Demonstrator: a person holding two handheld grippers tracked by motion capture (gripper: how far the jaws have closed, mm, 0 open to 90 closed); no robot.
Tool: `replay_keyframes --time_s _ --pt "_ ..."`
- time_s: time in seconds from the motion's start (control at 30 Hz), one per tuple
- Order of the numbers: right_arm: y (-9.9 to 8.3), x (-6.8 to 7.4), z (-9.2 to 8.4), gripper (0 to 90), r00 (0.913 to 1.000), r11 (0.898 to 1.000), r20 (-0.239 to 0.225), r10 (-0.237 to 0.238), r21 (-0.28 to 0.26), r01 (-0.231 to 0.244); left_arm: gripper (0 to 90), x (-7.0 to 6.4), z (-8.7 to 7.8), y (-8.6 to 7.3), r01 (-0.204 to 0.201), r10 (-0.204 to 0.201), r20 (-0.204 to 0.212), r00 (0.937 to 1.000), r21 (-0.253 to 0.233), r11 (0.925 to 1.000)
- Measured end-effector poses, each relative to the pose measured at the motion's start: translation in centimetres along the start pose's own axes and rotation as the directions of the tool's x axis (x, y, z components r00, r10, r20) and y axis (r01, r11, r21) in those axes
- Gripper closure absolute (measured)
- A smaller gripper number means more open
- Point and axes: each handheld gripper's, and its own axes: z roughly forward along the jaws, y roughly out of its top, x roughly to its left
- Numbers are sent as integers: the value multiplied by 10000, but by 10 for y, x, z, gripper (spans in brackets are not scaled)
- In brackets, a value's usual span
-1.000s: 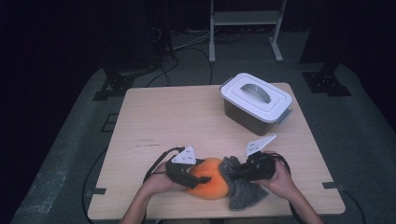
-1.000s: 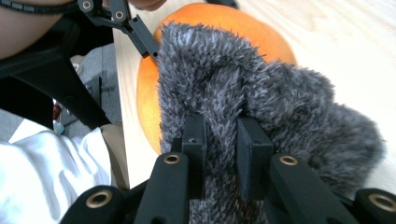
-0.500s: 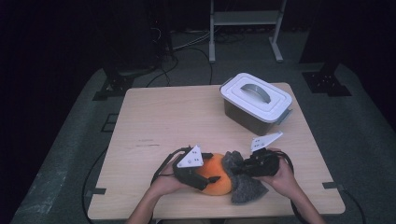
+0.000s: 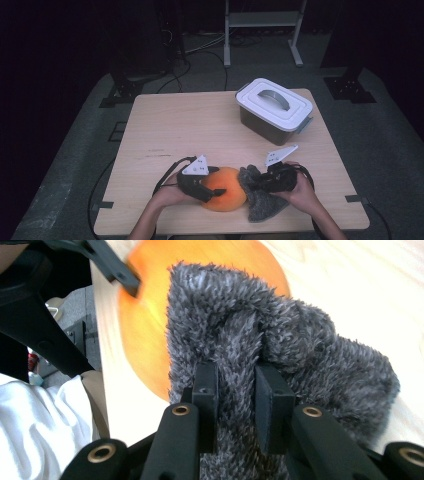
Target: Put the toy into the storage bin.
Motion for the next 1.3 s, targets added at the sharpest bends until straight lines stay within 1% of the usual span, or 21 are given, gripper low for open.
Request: replay_keyframes --time_s 0.07,0.13,0.23,0.3,0.37,0.47,0.5,0.53,0.63,0.73,0.8,0.83,0.87,0.9,0.97,1.0,1.03,1.07,1.13,1.23,1.3 --pt "-1 -2 -2 741 9998 9999 -134 120 -111 -122 248 -1 -1 0 -67 67 36 10000 35 10000" --pt "3 0 -4 743 9999 9993 -119 46 -372 -51 244 -1 -1 0 -100 100 85 9999 20 9999" --pt "10 6 -6 743 9996 9971 -285 -84 -758 62 226 -1 -1 0 -47 47 105 9999 -2 10000" --pt "11 8 -2 743 9993 9983 -312 -190 -555 173 180 0 0 1 22 -22 54 10000 -25 10000" --pt "9 8 3 742 9990 9993 -406 -200 -333 186 113 2 2 1 309 -310 30 9995 159 9994" --pt "8 7 1 742 9991 9992 -389 -136 -374 121 120 3 5 0 585 -586 134 9982 63 9983" --pt "8 6 1 742 9991 9993 -416 -58 -366 43 165 2 5 0 467 -468 98 9989 87 9989" --pt "7 5 2 743 9991 9993 -414 -49 -368 34 253 1 4 1 290 -290 -9 9996 85 9995" --pt "7 2 -1 748 9992 9991 -389 83 -410 -99 395 -4 4 5 -73 69 -355 9993 -106 9999" --pt "6 -1 -6 748 9998 9987 -134 151 -479 -158 441 -7 5 10 -358 321 -742 9967 -493 9981" --pt "6 -4 -11 750 9997 9975 12 251 -660 -250 444 -12 6 14 -893 801 -1214 9894 -723 9934" --pt "7 -4 -14 753 9995 9963 73 309 -808 -302 445 -15 8 15 -1083 956 -1361 9861 -892 9901" --pt "8 -4 -17 753 9995 9943 98 303 -1021 -292 443 -16 9 16 -1168 1027 -1396 9849 -964 9885" --pt "10 -4 -19 753 9995 9935 143 276 -1108 -259 434 -17 11 17 -1173 1038 -1398 9847 -922 9888" --pt "10 -3 -19 753 9993 9932 199 301 -1133 -277 403 -16 15 15 -1162 1079 -1241 9864 -614 9913" --pt "9 -4 -17 753 9994 9932 108 330 -1117 -316 382 -15 15 13 -1087 1009 -1139 9884 -643 9920" --pt "8 -5 -14 752 9994 9938 30 347 -1059 -342 362 -13 14 11 -859 795 -923 9926 -676 9940" --pt "7 -6 -11 751 9991 9946 -120 409 -945 -418 340 -11 13 10 -784 738 -770 9943 -584 9952" --pt "5 -8 -7 751 9984 9953 -339 460 -837 -487 337 -9 10 7 -778 746 -672 9949 -461 9959" --pt "0 -11 -5 750 9987 9977 -196 479 -468 -488 343 -6 7 2 -588 566 -431 9975 -513 9969" --pt "-6 -16 -4 753 9976 9972 -128 684 -278 -687 343 -5 5 1 -583 568 -302 9979 -519 9969"
